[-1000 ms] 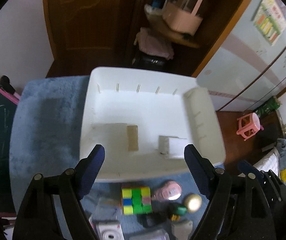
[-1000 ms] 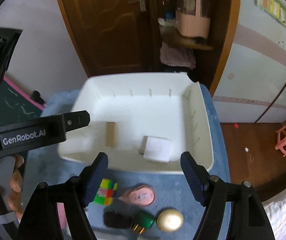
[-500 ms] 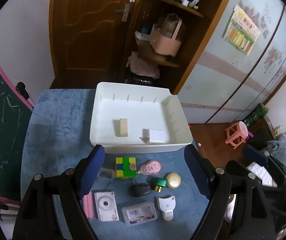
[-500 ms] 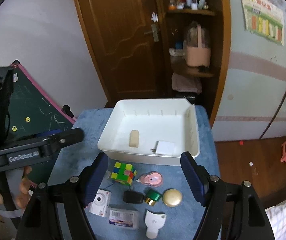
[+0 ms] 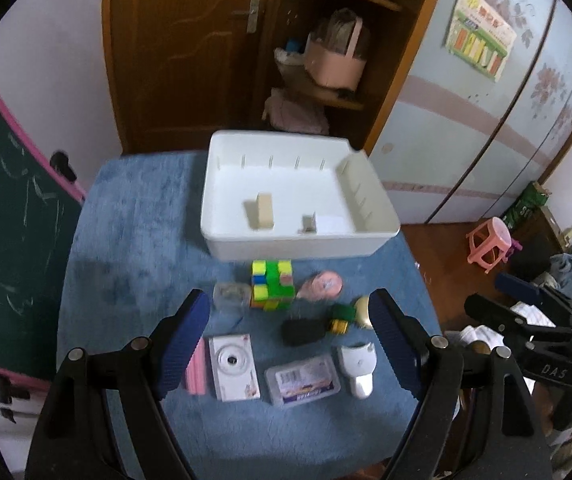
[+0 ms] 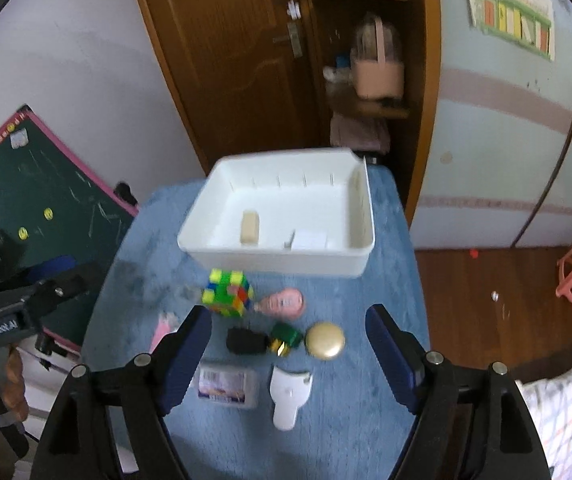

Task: Organize rigid objects
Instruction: 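Lift both tools out of the tray back over the table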

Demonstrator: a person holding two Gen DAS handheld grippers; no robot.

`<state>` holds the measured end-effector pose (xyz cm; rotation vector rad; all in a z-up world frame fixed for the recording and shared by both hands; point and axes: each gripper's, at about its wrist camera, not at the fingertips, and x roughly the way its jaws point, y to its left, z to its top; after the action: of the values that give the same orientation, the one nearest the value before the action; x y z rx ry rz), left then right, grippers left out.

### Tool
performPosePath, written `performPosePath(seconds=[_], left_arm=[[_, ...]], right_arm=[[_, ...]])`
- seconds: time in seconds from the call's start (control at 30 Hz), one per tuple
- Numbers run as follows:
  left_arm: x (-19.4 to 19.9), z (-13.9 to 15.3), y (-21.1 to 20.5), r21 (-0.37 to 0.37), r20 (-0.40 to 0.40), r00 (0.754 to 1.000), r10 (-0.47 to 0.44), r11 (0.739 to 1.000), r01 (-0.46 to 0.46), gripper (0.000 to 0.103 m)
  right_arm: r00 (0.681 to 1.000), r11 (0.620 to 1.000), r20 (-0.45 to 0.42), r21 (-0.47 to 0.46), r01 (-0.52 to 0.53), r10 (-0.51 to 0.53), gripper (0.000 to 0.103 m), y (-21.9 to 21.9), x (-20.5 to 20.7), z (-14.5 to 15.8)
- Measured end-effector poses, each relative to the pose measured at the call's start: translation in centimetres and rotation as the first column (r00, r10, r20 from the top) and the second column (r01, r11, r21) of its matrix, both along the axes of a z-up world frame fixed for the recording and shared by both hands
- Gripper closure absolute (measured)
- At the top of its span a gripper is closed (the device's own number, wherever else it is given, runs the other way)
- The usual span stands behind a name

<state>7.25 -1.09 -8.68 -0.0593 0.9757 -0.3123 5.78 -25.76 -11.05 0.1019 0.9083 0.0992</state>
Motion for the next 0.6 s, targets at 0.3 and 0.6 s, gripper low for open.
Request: performPosePath(seconds=[0.3, 0.6], left_arm=[[1.3, -7.6, 2.0, -0.066, -0.232, 0.971, 0.063, 0.995, -0.081, 0.019], [3.7, -14.6, 4.8, -0.116, -0.467, 0.865, 0.182, 0.957, -0.265, 0.020]], right_arm=[[0.982, 0.999, -0.185, 0.016, 0.041, -0.037, 0.023, 0.1, 1.0, -6.6], [0.947, 0.998, -0.317, -0.010, 0.055, -0.055, 0.023, 0.4, 2.1, -11.3]])
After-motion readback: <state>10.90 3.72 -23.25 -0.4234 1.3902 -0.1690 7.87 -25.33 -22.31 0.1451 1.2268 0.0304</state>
